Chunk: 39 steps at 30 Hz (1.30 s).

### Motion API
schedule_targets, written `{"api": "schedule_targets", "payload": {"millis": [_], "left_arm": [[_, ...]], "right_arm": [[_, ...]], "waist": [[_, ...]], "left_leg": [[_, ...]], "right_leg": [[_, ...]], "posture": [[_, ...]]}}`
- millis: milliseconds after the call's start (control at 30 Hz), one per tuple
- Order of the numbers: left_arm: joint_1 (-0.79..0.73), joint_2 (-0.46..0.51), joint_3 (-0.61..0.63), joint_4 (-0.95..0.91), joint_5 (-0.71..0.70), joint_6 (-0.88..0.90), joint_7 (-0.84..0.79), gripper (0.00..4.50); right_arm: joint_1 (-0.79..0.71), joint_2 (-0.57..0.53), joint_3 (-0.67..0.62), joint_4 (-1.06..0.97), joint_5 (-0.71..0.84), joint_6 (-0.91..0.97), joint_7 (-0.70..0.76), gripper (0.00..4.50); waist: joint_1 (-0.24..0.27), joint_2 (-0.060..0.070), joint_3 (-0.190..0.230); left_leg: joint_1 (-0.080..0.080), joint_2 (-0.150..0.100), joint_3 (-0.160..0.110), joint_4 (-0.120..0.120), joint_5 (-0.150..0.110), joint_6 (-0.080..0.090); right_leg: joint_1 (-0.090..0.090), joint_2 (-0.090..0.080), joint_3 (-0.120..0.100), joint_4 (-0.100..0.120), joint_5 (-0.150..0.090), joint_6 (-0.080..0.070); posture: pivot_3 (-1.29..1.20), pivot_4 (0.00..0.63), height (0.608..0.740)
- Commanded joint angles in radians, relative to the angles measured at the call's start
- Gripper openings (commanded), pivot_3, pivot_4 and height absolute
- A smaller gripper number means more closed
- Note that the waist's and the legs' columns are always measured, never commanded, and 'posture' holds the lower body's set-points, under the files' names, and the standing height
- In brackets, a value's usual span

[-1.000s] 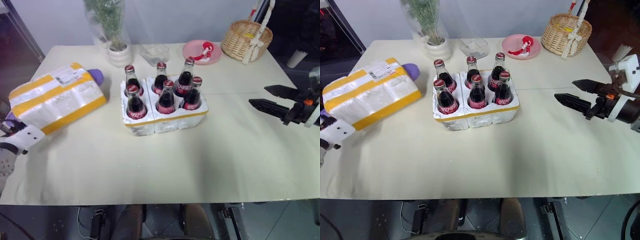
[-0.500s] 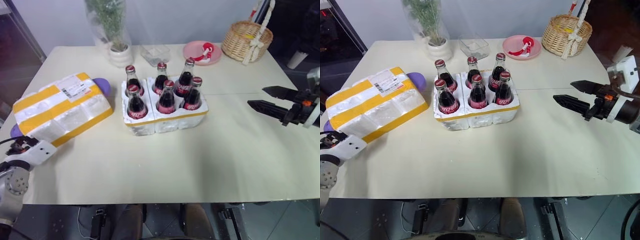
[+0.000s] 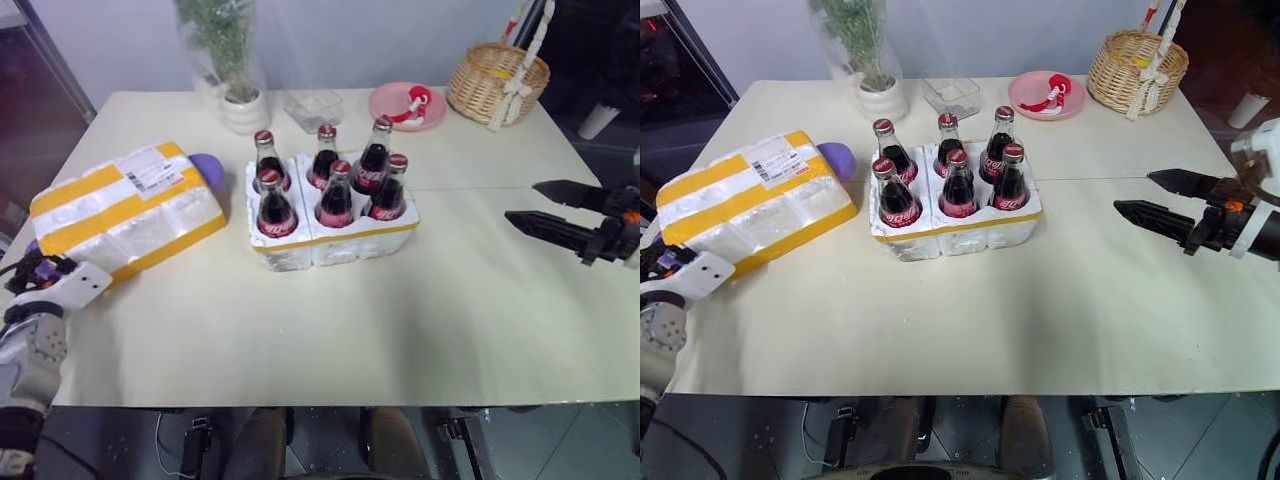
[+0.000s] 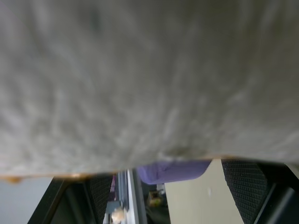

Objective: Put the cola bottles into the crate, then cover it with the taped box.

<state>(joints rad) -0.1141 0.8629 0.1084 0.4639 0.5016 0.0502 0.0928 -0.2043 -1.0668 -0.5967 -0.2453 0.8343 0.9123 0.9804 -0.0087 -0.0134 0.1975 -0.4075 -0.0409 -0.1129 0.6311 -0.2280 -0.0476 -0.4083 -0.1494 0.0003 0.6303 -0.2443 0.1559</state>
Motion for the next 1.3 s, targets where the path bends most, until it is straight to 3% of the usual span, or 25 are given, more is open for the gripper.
{"api": "schedule_targets", "payload": {"millis": [33, 333, 433, 567, 600, 867, 1100, 1300], "left_arm": [[-0.075, 0.023, -0.033, 0.084, 0.023, -0.04, 0.028, 3.33], [-0.203, 0.031, -0.098, 0.251, 0.027, -0.108, 0.055, 3.33], [-0.223, 0.032, -0.107, 0.271, 0.027, -0.123, 0.057, 2.5], [-0.239, 0.034, -0.116, 0.289, 0.025, -0.13, 0.062, 0.56], [-0.244, 0.034, -0.119, 0.295, 0.023, -0.131, 0.063, 0.34], [-0.226, 0.086, -0.053, 0.216, -0.04, -0.122, 0.027, 0.29], [-0.125, 0.187, 0.105, -0.168, -0.128, -0.023, -0.148, 0.29], [-0.297, 0.215, 0.042, -0.512, -0.164, 0.163, -0.431, 0.29]], "right_arm": [[0.04, -0.024, -0.071, -0.077, 0.05, 0.003, 0.059, 4.5], [0.104, -0.029, -0.099, -0.144, 0.077, -0.003, 0.096, 4.5], [0.118, -0.029, -0.114, -0.153, 0.115, 0.024, 0.107, 4.5], [0.127, -0.036, -0.123, -0.166, 0.138, 0.039, 0.111, 4.5], [0.125, -0.036, -0.121, -0.17, 0.136, 0.035, 0.108, 4.5], [0.14, -0.027, -0.099, -0.18, 0.099, -0.011, 0.105, 4.5], [0.11, -0.02, -0.027, -0.153, 0.072, -0.051, 0.09, 4.5], [0.04, -0.013, 0.077, -0.104, 0.037, -0.096, 0.086, 4.5]], "waist": [[0.0, 0.0, 0.0], [-0.003, -0.001, -0.001], [-0.001, -0.001, -0.001], [0.0, -0.001, -0.001], [0.0, -0.001, -0.001], [-0.001, -0.003, -0.001], [-0.001, -0.005, -0.002], [0.012, -0.005, -0.002]], "left_leg": [[0.0, 0.0, 0.0, 0.0, 0.0, 0.0], [0.0, 0.0, 0.0, 0.0, 0.0, 0.0], [0.0, 0.0, 0.0, 0.0, 0.0, 0.0], [0.0, 0.0, 0.0, 0.0, 0.0, 0.0], [0.0, 0.0, 0.0, 0.0, 0.0, 0.0], [0.0, 0.0, 0.0, 0.0, 0.0, 0.0], [0.0, 0.0, 0.0, 0.0, 0.0, 0.0], [-0.001, 0.0, 0.0, 0.001, 0.0, 0.0]], "right_leg": [[0.0, 0.0, 0.0, 0.0, 0.0, 0.0], [0.0, 0.0, 0.0, 0.0, 0.0, 0.0], [0.0, 0.0, 0.0, 0.0, 0.0, 0.0], [0.0, 0.0, 0.0, 0.0, 0.0, 0.0], [0.0, 0.0, 0.0, 0.0, 0.0, 0.0], [0.001, 0.0, 0.0, 0.0, 0.0, 0.0], [0.0, 0.0, 0.0, 0.0, 0.0, 0.0], [0.0, 0.0, 0.0, -0.001, 0.0, 0.0]], "posture": [[0.0, 0.15, 0.737], [0.0, 0.15, 0.737], [0.0, 0.15, 0.737], [0.0, 0.15, 0.737], [0.0, 0.15, 0.737], [0.0, 0.15, 0.737], [0.0, 0.15, 0.737], [0.0, 0.15, 0.737]]}}
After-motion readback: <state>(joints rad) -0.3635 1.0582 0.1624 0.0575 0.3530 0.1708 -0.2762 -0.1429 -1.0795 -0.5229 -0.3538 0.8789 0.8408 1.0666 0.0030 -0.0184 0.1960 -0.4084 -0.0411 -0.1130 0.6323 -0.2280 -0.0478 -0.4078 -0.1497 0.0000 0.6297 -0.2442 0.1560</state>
